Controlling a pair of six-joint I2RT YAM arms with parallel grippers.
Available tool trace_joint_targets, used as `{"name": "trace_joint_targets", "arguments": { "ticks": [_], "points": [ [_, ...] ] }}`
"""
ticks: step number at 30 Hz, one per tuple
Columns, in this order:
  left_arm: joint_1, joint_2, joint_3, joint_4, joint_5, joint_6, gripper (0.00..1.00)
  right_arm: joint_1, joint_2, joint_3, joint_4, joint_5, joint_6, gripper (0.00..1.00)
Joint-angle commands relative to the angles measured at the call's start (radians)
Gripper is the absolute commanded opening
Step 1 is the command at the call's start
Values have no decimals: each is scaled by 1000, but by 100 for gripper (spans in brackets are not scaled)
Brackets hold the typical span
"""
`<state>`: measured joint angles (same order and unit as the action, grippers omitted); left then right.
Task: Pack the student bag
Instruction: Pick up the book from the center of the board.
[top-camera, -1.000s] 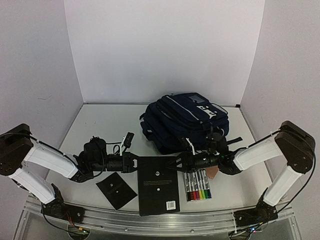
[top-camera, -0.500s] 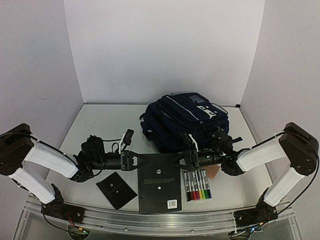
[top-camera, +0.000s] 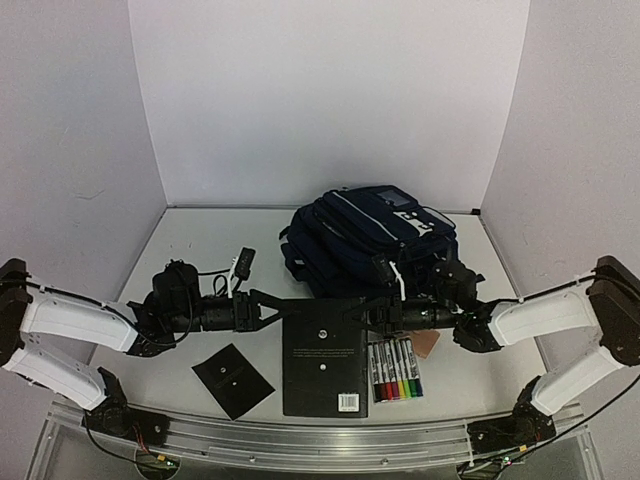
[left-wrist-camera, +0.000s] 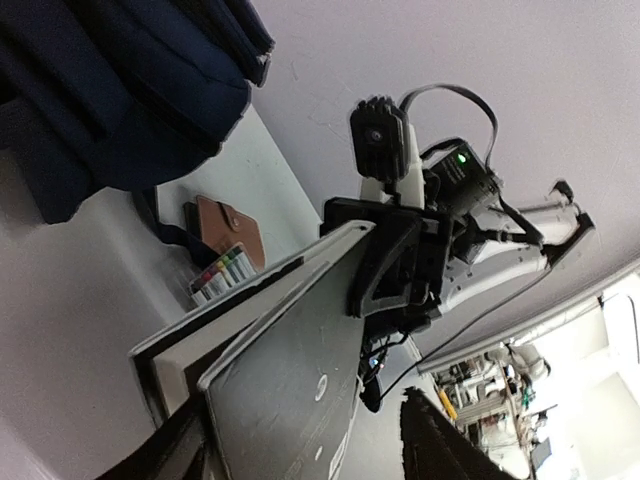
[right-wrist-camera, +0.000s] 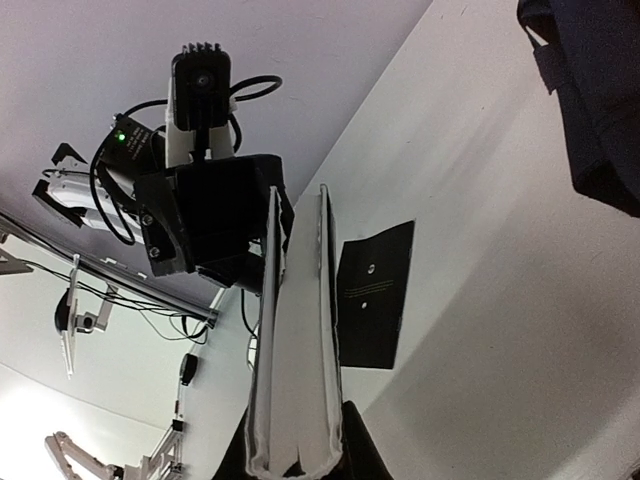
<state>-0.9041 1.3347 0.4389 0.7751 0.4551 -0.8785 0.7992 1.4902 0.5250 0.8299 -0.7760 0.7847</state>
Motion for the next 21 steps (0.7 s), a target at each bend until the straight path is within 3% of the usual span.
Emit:
{"name": "trace_joint_targets", "arguments": {
  "ticks": [1, 6, 12, 21],
  "points": [
    [53, -146, 25, -349, -169, 70, 75, 6, -155, 83, -167, 62, -155, 0],
    [129, -342, 47, -623, -249, 118, 98, 5, -245, 175, -469, 126, -310, 0],
    [178, -383, 195, -853, -181, 268, 100, 6, -260, 301, -712, 98, -411, 0],
    [185, -161, 468, -957, 122, 474, 100, 14, -172, 456, -900, -43, -492, 0]
  ]
}}
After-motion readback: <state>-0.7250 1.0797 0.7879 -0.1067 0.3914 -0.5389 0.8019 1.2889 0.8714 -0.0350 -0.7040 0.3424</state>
